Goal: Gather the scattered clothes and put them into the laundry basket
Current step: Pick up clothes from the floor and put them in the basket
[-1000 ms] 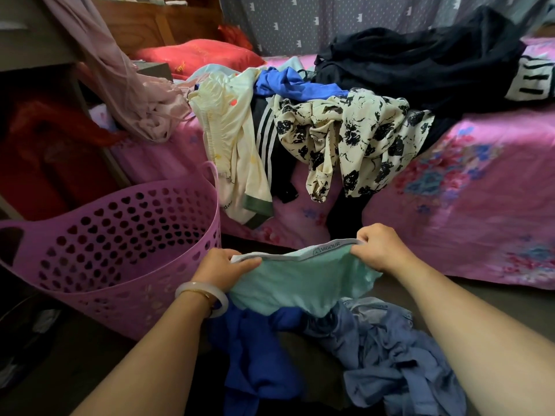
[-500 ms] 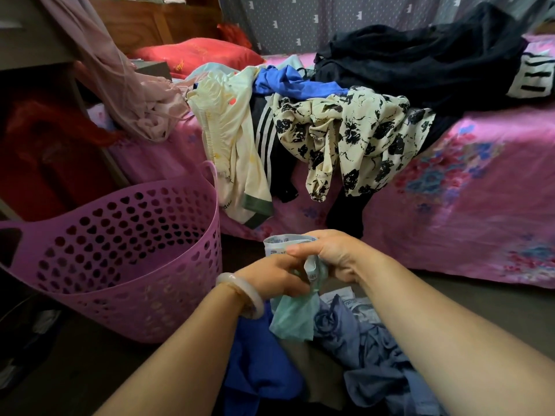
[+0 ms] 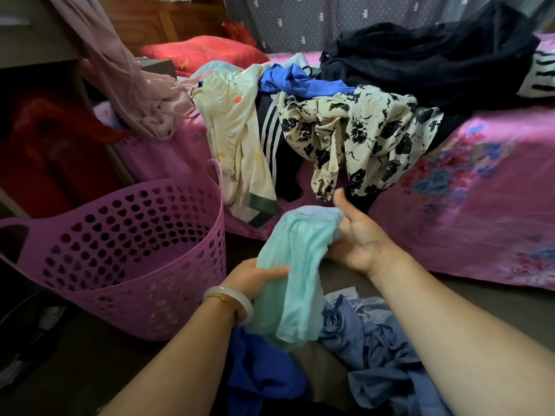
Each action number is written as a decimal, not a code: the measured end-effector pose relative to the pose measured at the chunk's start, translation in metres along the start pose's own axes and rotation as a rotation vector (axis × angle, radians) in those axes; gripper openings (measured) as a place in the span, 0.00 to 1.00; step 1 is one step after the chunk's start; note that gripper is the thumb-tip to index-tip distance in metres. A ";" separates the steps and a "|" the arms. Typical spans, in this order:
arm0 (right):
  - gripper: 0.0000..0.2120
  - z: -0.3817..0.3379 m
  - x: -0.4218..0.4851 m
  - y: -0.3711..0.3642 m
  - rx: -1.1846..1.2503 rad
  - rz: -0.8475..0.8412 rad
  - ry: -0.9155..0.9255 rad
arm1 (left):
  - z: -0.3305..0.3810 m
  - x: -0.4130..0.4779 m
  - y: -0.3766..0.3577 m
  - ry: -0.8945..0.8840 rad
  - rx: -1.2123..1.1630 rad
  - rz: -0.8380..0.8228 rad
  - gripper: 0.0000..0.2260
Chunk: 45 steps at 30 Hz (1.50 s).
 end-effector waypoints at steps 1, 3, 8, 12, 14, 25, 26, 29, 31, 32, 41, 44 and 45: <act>0.44 0.007 0.002 0.011 0.048 0.040 -0.021 | 0.003 -0.001 0.001 -0.028 -0.065 0.016 0.13; 0.52 0.027 0.000 0.023 0.075 0.109 -0.129 | 0.008 -0.001 0.002 -0.055 -0.099 0.029 0.12; 0.37 0.036 0.009 0.004 -0.130 0.181 -0.132 | 0.014 -0.002 0.007 -0.080 0.048 0.038 0.09; 0.25 0.019 0.014 0.003 -0.596 0.373 -0.024 | 0.025 -0.007 0.018 -0.212 0.209 0.155 0.05; 0.25 0.015 0.013 0.000 -0.927 0.374 -0.057 | 0.030 -0.010 0.025 -0.267 0.475 0.199 0.06; 0.14 0.005 0.055 -0.065 -1.215 0.508 0.265 | 0.084 -0.056 0.076 -0.545 0.239 0.451 0.09; 0.12 0.005 0.065 -0.079 -1.009 0.467 0.324 | 0.095 -0.064 0.085 -0.602 0.257 0.525 0.10; 0.08 0.007 0.111 -0.123 -0.351 0.261 0.362 | 0.123 -0.088 0.119 -0.761 0.270 0.763 0.10; 0.05 0.011 0.145 -0.156 -0.165 0.147 0.317 | 0.133 -0.098 0.137 -0.769 0.354 0.899 0.11; 0.04 0.015 0.159 -0.167 -0.135 0.120 0.281 | 0.134 -0.100 0.144 -0.698 0.442 0.948 0.13; 0.22 0.043 0.169 -0.108 -0.248 0.274 0.175 | 0.080 -0.071 0.160 -0.202 0.349 0.882 0.28; 0.10 0.032 0.139 -0.060 -0.269 0.395 0.254 | 0.080 -0.047 0.128 -0.385 0.448 0.795 0.19; 0.10 0.030 0.129 -0.036 -0.308 0.450 0.269 | 0.079 -0.036 0.114 -0.420 0.489 0.741 0.17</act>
Point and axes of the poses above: each hand's wrist, its own x-axis towards the middle knuckle, its own y-axis out of the back of the hand, z = x × y, the point moved 3 cm from there along x, towards the middle knuckle, and after that the axes turned 15 degrees about -z, right-handed, at the moved point
